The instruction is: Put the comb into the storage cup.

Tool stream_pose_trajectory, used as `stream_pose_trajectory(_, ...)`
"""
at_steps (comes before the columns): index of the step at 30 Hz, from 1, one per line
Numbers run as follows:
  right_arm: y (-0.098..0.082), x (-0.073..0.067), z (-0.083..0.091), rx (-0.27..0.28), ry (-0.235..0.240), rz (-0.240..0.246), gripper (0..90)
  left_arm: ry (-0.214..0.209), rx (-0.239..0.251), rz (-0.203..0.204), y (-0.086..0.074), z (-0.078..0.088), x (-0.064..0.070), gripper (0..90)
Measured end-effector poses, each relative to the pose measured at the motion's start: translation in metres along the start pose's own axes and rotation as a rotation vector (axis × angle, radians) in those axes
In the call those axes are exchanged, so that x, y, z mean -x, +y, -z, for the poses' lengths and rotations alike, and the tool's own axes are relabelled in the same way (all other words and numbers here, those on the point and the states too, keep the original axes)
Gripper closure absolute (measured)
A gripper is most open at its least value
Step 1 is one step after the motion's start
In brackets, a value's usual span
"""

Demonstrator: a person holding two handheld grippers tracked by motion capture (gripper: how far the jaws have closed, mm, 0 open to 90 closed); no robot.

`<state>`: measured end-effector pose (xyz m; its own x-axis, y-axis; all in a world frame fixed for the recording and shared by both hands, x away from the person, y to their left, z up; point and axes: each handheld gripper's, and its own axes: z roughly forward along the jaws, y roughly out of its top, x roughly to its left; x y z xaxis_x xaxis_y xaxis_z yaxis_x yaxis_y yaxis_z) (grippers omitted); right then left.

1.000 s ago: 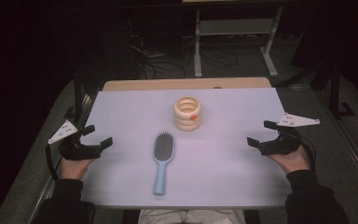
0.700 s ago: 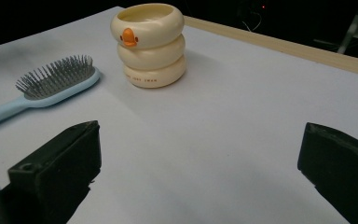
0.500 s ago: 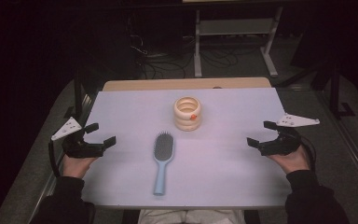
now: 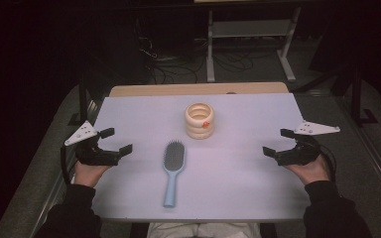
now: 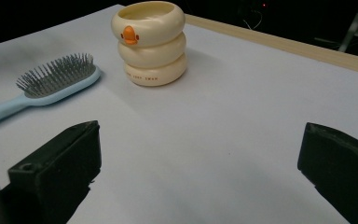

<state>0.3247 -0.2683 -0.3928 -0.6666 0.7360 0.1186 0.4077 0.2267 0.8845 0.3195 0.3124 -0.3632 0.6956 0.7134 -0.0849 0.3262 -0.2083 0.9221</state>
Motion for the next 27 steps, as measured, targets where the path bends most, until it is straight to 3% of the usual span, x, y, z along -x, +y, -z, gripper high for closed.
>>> stream_pose_trajectory(13,0.000,-0.001,0.000,-0.005,0.001,0.003,0.0,-0.079,-0.031,-0.024,0.005,-0.025,0.020,0.0)
stream_pose_trajectory(27,0.000,-0.002,-0.001,-0.014,-0.003,0.009,0.0,-0.109,-0.050,-0.043,0.003,-0.040,0.033,0.0)
